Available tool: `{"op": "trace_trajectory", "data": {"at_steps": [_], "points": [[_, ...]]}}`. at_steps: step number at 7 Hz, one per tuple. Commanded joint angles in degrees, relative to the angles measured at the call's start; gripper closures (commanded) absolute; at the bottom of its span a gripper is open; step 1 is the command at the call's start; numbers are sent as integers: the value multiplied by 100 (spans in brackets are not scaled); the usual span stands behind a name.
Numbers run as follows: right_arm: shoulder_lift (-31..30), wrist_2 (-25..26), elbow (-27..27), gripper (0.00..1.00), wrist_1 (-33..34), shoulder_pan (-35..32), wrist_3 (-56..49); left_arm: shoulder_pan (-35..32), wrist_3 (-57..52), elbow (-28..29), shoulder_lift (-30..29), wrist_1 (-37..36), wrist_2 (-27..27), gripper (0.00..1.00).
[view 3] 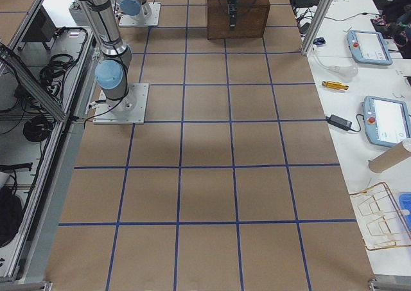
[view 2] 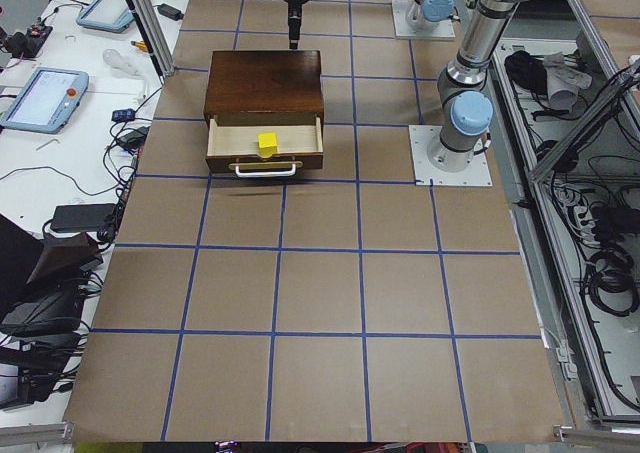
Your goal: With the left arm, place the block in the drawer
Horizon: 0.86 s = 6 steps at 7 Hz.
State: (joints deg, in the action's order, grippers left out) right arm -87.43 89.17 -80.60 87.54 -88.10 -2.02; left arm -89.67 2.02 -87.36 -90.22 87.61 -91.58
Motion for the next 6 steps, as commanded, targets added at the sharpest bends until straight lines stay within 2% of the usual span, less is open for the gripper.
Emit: {"op": "trace_trajectory", "data": {"at_steps": [1,6], "points": [[7,-5,0,0,0,-6,0,46,-9,34,30,-24,34,0],[7,4,0,0,0,3,0,73,-26,-10,22,-59,105,0]]}}
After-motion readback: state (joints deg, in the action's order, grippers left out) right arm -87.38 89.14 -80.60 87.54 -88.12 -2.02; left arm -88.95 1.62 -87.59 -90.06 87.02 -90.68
